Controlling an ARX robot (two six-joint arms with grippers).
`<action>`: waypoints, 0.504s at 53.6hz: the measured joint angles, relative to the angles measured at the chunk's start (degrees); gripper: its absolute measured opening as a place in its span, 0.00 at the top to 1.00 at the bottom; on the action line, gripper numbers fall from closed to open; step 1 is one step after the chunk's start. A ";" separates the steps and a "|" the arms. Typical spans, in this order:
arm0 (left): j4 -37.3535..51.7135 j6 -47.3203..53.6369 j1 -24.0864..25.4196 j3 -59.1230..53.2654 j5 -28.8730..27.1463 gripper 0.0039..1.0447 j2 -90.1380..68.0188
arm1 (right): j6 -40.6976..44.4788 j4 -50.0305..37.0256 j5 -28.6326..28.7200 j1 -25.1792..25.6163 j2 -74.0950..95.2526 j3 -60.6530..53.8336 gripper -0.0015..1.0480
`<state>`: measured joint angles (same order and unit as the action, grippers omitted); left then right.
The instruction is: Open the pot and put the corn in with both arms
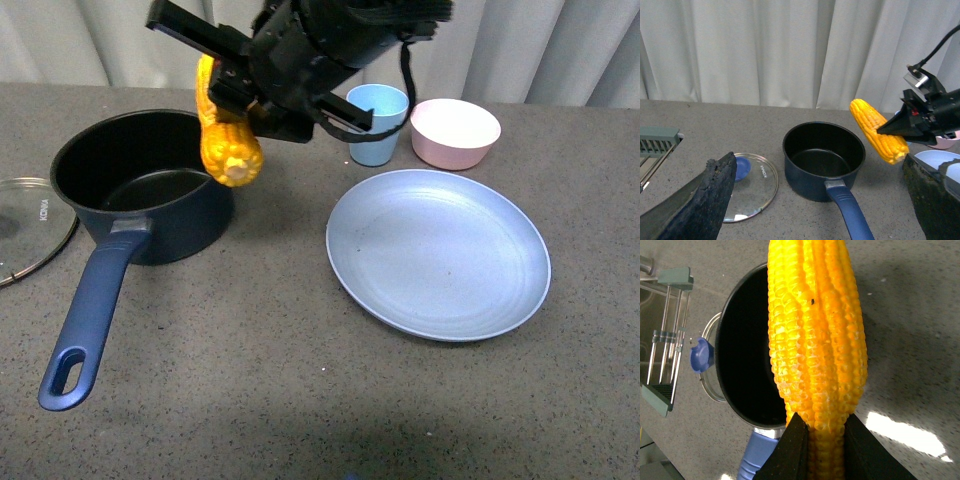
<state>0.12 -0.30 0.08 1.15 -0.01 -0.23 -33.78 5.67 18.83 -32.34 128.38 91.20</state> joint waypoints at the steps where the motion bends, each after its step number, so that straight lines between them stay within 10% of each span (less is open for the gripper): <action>1: 0.00 0.02 0.00 -0.02 0.00 0.06 0.00 | -0.20 0.17 0.04 -0.15 0.37 0.59 0.88; 27: 0.00 0.02 0.00 -0.02 0.00 0.06 0.00 | -3.13 10.12 0.20 -4.96 14.56 25.51 0.89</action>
<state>0.12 -0.27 0.08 1.13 -0.01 -0.23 -36.91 15.79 19.03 -37.30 142.93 116.71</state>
